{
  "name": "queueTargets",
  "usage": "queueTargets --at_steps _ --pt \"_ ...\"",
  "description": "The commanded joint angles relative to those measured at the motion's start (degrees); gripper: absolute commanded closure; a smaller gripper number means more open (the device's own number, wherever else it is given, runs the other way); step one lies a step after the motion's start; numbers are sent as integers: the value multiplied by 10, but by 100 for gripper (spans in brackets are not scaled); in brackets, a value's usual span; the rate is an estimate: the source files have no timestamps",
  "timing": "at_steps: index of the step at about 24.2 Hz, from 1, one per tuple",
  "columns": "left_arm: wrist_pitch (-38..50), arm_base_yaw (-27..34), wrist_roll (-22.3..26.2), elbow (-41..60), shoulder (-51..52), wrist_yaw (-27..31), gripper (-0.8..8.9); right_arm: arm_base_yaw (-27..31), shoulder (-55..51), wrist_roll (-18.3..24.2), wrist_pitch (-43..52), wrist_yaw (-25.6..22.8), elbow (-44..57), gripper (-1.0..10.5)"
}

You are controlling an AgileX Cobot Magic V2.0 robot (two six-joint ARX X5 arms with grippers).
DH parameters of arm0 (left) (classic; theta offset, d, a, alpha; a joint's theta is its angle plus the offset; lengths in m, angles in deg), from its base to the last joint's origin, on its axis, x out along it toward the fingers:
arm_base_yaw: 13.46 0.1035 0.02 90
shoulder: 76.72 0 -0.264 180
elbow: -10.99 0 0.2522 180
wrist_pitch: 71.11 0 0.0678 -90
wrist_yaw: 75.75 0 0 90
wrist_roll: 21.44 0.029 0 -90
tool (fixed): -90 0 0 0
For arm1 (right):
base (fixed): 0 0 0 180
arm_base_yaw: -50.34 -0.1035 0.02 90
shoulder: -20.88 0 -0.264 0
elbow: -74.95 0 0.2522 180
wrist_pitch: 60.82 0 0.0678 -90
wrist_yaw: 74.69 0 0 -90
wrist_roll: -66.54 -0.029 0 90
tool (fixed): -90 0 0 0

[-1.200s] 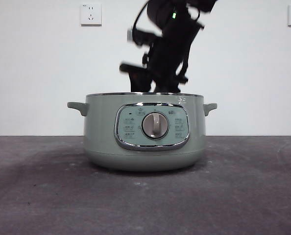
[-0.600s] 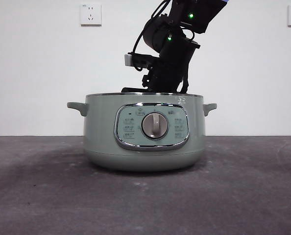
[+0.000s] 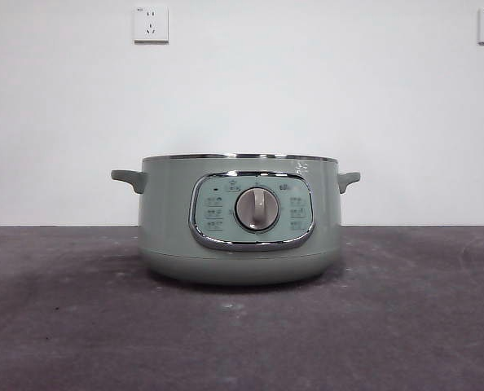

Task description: Pick up the egg,open the lid,put the egg in the pot,close the lid

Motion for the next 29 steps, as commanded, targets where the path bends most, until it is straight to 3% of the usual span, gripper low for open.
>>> queueTargets --at_steps 1,4,13,29 --pt "53 0 5 -10 -34 -27 822 0 -64 -12 -2 -3 -1 410" --pt "90 0 6 -10 -94 -32 822 0 -143 -11 -6 -3 -1 410" --pt "159 0 7 -10 -212 -35 822 0 -242 -11 -42 -12 -1 410" --pt "229 -7 7 -10 -304 -35 822 0 -265 -11 -100 -11 -1 410"
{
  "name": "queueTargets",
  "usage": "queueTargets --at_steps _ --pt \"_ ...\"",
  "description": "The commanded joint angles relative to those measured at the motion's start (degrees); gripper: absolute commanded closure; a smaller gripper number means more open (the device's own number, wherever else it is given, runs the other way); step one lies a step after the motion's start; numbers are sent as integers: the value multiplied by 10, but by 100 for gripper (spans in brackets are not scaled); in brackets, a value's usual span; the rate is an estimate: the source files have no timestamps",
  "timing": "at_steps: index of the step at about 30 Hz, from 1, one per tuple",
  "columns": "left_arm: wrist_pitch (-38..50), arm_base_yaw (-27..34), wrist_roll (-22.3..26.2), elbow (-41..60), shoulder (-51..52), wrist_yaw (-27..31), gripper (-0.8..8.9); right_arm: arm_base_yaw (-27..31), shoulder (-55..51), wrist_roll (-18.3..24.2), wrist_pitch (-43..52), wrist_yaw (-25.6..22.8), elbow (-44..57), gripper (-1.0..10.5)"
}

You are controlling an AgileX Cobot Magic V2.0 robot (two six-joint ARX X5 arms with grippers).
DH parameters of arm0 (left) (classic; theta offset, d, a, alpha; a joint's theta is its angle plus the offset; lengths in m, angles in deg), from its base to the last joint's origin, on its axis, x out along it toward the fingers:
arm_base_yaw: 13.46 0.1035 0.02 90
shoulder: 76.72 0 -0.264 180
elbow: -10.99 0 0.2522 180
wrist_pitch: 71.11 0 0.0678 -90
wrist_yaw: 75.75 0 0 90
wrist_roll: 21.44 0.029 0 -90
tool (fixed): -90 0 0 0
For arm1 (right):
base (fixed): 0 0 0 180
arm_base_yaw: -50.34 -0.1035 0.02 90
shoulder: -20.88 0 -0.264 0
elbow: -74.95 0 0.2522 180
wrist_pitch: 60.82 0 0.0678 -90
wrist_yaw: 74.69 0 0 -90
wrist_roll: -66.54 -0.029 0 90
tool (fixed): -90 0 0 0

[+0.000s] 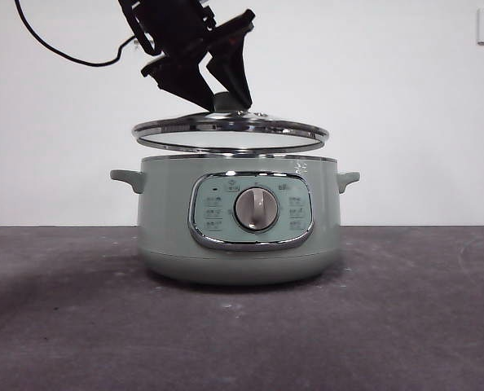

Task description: Pick up the egg,open the lid,put the egg in the pot,close the lid

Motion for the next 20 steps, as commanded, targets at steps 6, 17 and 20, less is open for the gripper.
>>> queueTargets --at_steps 6,17,20 --pt "43 -10 6 -10 -6 -3 822 0 -1 -3 4 -1 1 410" --pt "25 -21 6 -10 -33 4 822 0 -1 -2 3 -1 1 410" --pt "16 -21 7 -10 -34 23 822 0 -1 -1 3 -1 1 410"
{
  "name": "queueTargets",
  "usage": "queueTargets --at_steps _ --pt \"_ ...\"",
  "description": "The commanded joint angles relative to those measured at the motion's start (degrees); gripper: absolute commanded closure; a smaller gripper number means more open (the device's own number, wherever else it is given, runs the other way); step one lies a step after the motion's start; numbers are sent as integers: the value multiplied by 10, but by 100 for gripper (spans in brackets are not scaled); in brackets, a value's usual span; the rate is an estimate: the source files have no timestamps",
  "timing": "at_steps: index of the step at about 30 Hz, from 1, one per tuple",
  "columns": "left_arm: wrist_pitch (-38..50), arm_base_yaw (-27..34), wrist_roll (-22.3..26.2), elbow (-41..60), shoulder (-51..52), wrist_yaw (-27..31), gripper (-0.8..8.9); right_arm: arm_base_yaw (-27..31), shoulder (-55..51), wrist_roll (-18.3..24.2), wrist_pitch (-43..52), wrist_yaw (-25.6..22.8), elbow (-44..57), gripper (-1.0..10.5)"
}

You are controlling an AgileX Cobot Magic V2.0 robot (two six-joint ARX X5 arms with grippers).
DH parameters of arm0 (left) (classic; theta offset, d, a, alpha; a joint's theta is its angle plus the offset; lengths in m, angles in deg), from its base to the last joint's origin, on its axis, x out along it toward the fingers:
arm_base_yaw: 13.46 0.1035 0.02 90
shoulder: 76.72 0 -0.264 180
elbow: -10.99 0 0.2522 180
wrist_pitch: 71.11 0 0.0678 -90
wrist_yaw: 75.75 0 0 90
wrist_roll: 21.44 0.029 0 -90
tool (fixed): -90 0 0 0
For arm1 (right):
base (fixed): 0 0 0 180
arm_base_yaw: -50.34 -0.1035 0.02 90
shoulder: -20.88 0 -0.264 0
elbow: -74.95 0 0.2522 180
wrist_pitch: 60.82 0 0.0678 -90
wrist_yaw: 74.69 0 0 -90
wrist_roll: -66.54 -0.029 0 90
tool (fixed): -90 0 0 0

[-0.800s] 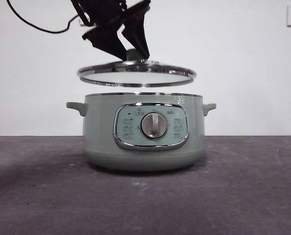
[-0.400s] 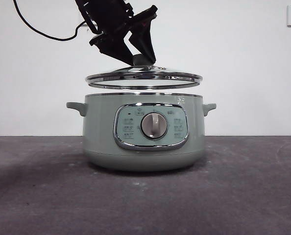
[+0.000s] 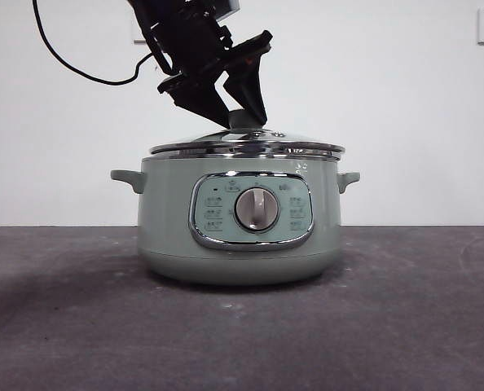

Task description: Pick up the egg,open the lid,put the egg in the pot,close the lid

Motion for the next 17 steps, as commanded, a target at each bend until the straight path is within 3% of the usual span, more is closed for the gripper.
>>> queueTargets --at_steps 1,17 --pt "-4 -3 10 -6 -2 16 822 0 -1 0 3 -1 1 410" --pt "-42 3 39 -6 -5 32 822 0 -1 1 -2 -1 1 410"
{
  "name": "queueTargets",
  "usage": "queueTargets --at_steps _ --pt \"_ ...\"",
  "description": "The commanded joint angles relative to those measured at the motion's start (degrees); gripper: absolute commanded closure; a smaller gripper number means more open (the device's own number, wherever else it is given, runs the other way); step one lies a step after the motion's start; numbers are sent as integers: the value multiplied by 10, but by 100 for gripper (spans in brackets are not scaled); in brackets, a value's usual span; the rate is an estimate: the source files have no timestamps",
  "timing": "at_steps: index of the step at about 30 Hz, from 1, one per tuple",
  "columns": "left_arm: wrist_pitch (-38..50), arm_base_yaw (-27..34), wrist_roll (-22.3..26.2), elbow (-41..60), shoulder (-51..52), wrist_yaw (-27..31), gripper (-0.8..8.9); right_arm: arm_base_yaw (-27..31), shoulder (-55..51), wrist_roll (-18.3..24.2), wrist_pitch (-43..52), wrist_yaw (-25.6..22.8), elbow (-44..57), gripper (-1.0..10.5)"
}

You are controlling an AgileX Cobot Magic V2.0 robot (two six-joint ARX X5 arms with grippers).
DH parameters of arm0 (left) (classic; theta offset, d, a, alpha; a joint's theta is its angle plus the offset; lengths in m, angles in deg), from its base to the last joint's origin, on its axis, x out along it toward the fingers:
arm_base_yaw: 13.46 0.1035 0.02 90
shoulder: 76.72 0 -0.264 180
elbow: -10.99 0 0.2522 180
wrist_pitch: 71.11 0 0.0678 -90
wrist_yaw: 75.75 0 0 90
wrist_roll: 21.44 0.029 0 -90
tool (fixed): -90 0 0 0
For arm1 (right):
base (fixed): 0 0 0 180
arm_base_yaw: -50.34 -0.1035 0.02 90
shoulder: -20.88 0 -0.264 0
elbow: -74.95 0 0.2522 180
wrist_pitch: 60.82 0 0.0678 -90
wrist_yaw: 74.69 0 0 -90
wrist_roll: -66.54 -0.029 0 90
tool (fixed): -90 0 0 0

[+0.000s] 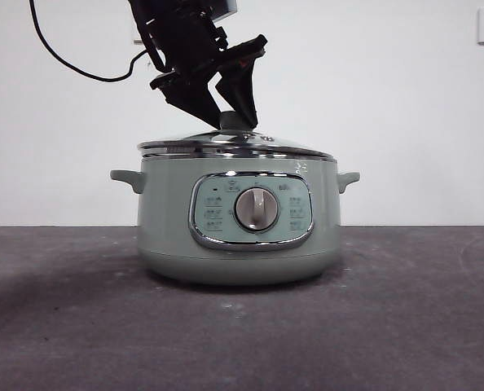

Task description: Pick up the egg,open the lid,put the egg in the pot,close the lid

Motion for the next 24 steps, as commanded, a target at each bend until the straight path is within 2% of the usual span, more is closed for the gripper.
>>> queueTargets --at_steps 1,7,13,24 --pt "-7 2 22 3 -5 4 822 0 -1 1 -1 -1 1 410" --pt "-2 -1 22 3 -18 -1 822 0 -1 1 -3 -1 1 410" --pt "22 -4 19 3 -24 -28 822 0 -1 0 -5 -1 1 410" --pt "39 -8 19 3 -27 -28 822 0 -1 0 -17 -1 1 410"
